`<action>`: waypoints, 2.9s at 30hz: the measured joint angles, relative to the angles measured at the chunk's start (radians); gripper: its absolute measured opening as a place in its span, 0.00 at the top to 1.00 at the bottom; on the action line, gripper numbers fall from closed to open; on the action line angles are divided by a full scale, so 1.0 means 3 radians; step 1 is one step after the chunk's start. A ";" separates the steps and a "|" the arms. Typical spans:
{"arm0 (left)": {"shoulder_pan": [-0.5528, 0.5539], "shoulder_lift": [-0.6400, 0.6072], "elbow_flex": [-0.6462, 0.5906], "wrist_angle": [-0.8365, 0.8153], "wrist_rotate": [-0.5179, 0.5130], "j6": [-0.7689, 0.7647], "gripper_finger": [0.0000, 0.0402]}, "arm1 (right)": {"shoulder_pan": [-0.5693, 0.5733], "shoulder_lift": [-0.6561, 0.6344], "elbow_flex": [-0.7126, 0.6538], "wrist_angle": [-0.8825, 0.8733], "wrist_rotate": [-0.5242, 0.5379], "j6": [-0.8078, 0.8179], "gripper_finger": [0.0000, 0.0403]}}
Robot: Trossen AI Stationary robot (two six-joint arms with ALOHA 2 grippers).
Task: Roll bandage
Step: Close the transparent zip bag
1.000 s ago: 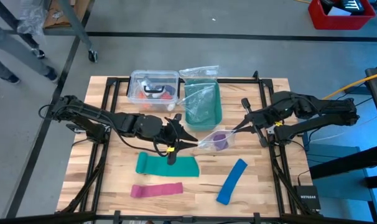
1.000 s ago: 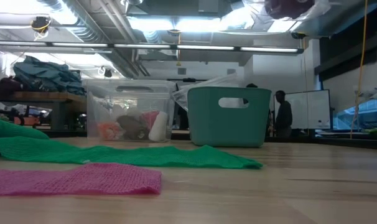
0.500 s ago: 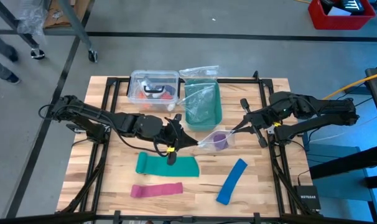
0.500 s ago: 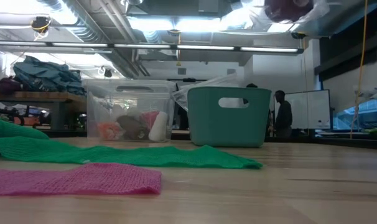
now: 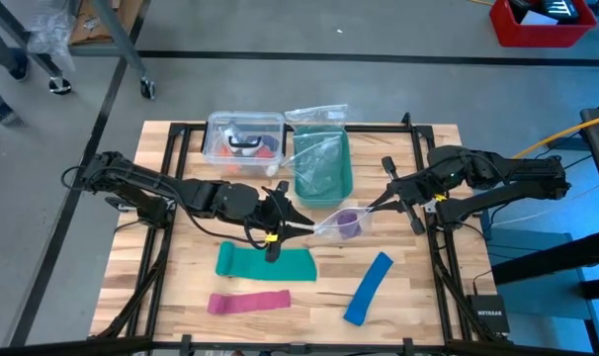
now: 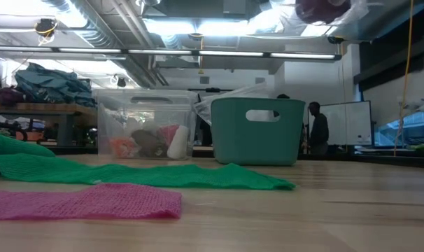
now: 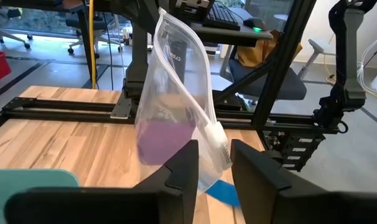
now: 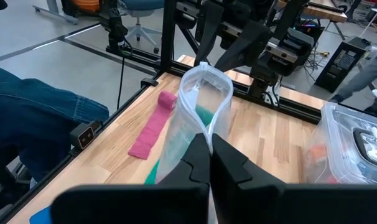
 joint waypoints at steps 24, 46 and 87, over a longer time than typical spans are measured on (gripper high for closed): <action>-0.0037 0.0000 0.0000 -0.0137 0.0002 -0.0023 0.78 | 0.0001 -0.0005 0.0000 0.0000 -0.0036 0.0001 1.00; -0.0034 0.0000 -0.0003 -0.0056 0.0001 0.0029 0.86 | 0.0001 -0.0005 0.0000 0.0042 -0.0037 0.0004 1.00; -0.0038 0.0000 0.0000 -0.0019 -0.0010 -0.0002 0.81 | 0.0001 0.0004 0.0000 0.0149 -0.0100 0.0004 1.00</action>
